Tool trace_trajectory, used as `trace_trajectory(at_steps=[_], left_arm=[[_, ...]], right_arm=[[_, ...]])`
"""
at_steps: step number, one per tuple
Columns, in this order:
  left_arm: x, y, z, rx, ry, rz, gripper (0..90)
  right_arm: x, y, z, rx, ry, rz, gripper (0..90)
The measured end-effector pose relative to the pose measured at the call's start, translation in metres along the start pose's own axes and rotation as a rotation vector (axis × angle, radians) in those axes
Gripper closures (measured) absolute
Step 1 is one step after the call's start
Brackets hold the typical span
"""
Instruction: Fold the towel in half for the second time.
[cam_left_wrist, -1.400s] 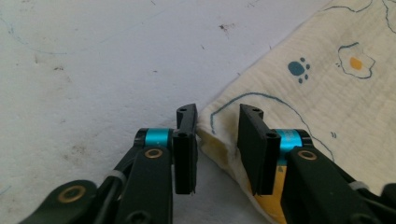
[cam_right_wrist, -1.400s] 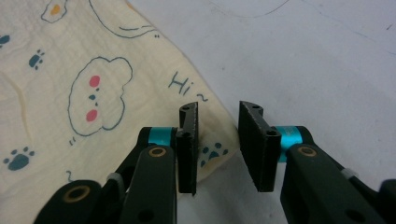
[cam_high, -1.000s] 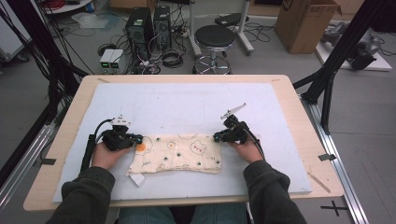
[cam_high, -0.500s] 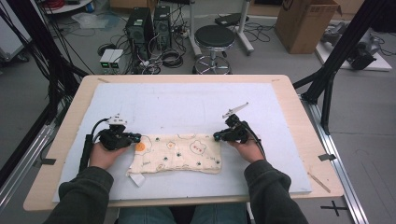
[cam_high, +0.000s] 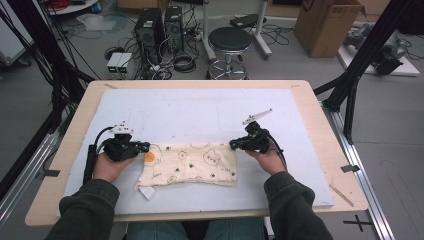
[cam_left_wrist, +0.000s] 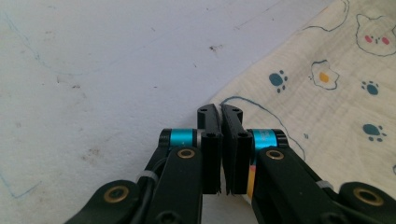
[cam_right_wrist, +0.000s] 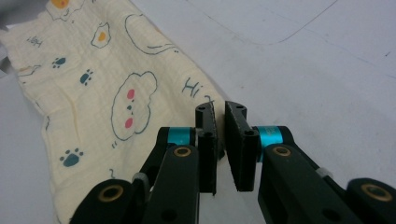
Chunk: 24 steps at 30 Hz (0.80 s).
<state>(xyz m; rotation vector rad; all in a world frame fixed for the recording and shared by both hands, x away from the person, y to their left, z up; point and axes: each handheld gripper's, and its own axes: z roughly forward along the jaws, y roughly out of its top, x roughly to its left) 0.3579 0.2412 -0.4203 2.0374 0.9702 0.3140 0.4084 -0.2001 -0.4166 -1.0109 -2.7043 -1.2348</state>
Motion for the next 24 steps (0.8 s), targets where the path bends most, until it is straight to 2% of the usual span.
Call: trace_trajectory(at_steps=[14,17,24], left_arm=[[-0.006,0.002,-0.012,-0.033,-0.012,0.024,86.3],[-0.009,0.001,-0.016,-0.041,-0.014,0.037,86.2],[-0.014,-0.006,-0.023,-0.065,-0.017,0.039,86.3]], right_arm=[[0.009,0.001,-0.011,-0.047,0.011,-0.019,83.5],[0.011,0.000,-0.013,-0.047,0.010,-0.026,83.5],[0.016,-0.006,-0.016,-0.055,0.014,-0.036,83.4]])
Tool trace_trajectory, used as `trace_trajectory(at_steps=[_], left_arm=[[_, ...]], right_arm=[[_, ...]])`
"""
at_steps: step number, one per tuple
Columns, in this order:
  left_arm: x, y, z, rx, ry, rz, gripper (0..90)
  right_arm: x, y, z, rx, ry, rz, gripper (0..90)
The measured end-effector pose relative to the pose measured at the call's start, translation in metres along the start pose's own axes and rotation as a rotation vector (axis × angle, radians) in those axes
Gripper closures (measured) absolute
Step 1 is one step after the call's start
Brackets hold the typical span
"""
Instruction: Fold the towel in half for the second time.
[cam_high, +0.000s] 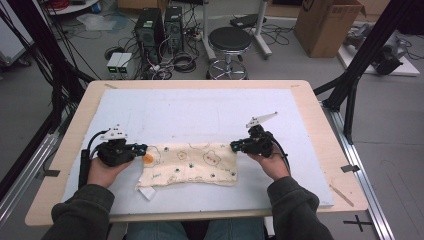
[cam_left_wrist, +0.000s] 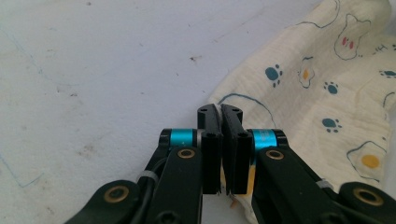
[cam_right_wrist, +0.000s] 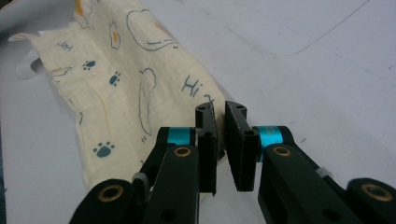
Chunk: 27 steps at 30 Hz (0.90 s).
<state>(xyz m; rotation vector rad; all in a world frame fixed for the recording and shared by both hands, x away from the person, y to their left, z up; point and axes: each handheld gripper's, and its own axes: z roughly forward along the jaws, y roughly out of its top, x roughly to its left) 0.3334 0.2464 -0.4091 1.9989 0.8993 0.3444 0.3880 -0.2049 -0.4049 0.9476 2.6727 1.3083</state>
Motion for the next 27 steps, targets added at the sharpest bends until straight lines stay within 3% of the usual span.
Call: trace_trajectory(at_steps=[3,27], left_arm=[[-0.002,-0.002,-0.003,-0.015,-0.007,-0.005,86.3],[-0.023,-0.010,-0.018,-0.026,-0.041,0.094,86.1]], right_arm=[[0.002,-0.001,-0.002,-0.007,0.001,-0.004,83.4],[0.026,-0.011,-0.014,-0.053,0.022,-0.085,83.2]])
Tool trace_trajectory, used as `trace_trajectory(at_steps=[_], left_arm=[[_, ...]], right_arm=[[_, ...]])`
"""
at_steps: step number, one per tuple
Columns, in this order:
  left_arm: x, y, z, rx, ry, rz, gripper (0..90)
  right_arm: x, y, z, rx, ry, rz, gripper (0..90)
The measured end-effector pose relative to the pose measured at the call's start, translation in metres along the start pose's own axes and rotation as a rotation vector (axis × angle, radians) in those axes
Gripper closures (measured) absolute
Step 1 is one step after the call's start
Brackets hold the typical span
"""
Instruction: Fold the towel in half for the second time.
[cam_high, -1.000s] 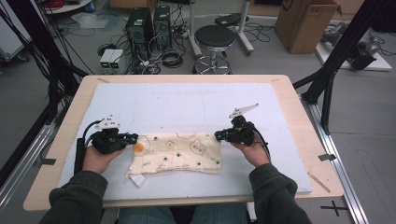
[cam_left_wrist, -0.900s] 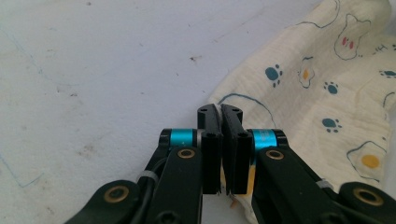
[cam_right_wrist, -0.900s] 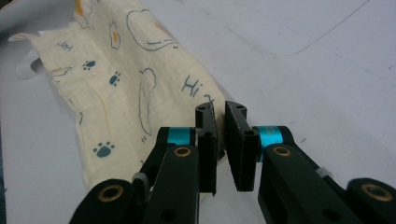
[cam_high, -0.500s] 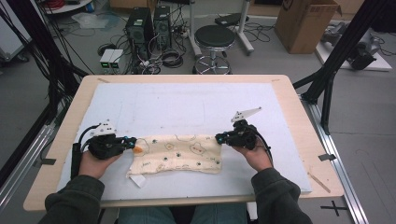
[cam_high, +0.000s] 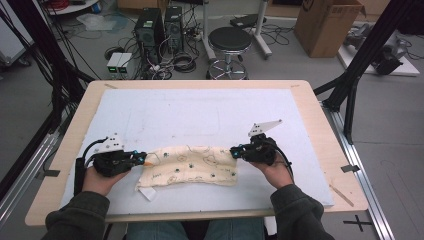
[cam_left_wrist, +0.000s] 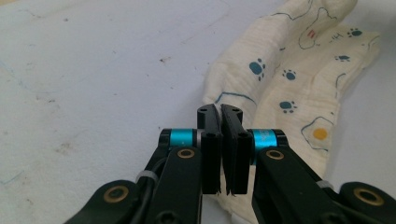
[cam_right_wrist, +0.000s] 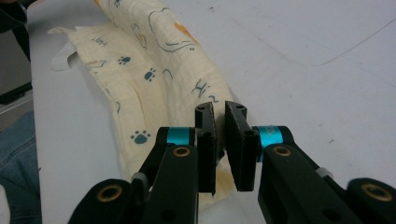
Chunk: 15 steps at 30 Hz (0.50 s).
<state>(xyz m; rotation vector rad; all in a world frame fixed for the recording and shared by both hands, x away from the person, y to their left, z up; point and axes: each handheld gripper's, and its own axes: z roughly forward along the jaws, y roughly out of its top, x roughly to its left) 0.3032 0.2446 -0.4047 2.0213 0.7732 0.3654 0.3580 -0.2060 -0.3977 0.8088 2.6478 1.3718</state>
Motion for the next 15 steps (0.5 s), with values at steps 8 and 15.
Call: trace_trajectory(at_steps=[8,15], left_arm=[[-0.005,-0.004,-0.003,0.002,-0.015,0.015,86.1],[-0.008,-0.011,-0.005,0.004,-0.023,0.015,86.1]], right_arm=[[0.007,-0.004,-0.003,0.008,0.024,-0.012,83.1],[0.011,-0.009,-0.005,0.026,0.027,-0.018,83.0]])
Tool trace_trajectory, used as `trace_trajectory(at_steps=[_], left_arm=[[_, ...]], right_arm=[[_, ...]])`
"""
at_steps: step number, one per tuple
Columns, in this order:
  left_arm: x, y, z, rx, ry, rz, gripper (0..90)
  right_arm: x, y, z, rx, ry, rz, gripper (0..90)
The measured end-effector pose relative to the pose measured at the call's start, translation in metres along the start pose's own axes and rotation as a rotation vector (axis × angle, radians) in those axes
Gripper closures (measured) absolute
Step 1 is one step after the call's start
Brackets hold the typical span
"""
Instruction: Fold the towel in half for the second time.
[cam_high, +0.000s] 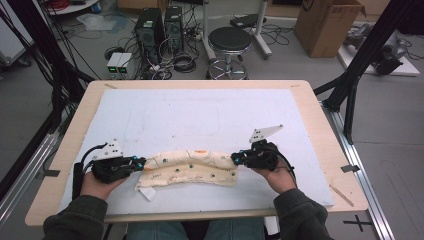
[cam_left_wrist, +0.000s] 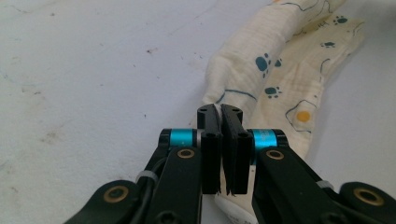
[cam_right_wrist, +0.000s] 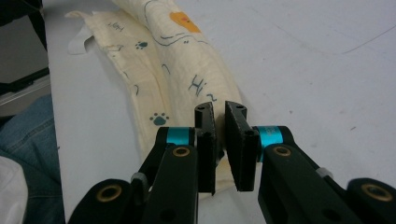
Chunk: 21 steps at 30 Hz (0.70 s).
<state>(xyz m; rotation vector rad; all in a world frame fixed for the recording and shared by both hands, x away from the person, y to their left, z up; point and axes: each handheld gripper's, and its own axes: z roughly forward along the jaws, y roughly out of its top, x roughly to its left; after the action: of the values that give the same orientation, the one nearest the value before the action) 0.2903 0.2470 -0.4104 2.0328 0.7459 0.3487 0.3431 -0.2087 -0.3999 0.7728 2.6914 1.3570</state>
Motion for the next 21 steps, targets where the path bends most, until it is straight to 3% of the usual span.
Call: trace_trajectory(at_steps=[21], left_arm=[[-0.016,-0.021,-0.005,0.010,-0.018,0.010,86.0]], right_arm=[[0.012,-0.016,0.005,0.060,0.006,-0.027,83.0]])
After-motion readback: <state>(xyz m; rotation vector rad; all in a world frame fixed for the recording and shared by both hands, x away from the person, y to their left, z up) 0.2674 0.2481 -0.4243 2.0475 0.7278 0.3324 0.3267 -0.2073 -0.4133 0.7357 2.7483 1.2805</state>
